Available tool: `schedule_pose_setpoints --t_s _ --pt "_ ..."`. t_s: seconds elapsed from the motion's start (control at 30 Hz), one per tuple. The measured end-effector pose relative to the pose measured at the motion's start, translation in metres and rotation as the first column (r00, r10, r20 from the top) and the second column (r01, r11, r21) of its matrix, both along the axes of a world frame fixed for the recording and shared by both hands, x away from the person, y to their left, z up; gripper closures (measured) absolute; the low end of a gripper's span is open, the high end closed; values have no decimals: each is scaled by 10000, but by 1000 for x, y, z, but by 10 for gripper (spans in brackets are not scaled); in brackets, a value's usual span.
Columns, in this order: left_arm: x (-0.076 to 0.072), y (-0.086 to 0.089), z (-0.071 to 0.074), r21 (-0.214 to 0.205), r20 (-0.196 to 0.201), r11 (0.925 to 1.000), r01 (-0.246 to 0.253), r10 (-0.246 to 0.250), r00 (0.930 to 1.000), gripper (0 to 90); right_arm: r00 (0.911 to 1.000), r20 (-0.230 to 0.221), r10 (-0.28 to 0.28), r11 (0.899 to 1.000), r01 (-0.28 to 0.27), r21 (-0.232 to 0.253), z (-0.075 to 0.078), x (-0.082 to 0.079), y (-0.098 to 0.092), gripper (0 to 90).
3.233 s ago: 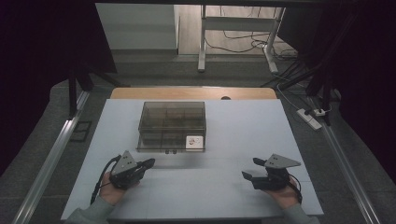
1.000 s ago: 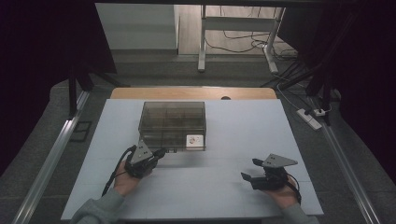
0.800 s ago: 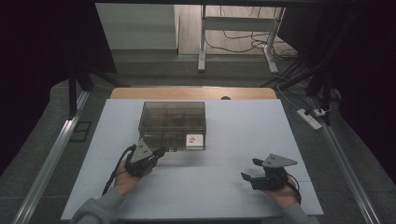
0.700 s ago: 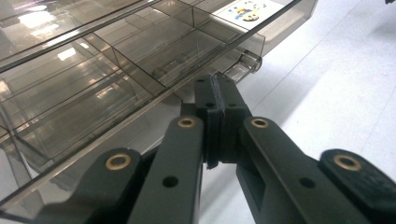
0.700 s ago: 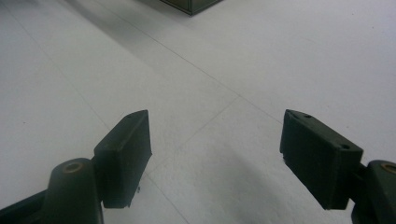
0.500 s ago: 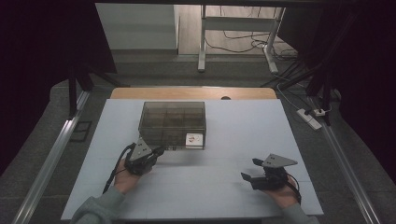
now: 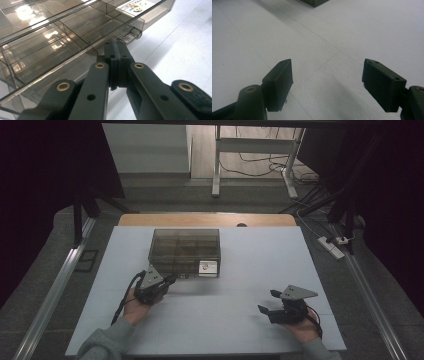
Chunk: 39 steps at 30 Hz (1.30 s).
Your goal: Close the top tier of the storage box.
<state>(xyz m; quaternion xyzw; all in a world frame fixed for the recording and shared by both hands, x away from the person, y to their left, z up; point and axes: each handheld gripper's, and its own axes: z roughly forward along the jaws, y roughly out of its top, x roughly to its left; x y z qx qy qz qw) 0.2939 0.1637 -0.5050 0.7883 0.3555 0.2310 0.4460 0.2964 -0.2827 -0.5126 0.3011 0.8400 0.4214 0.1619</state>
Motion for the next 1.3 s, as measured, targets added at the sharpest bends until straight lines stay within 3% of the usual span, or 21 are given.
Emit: schedule_pose_setpoints --t_s 1.3 --pt "30 2 1 -258 -136 9981 -554 550 9984 883 10000 -27 -24 9999 23 -128 -2 1 0 246"
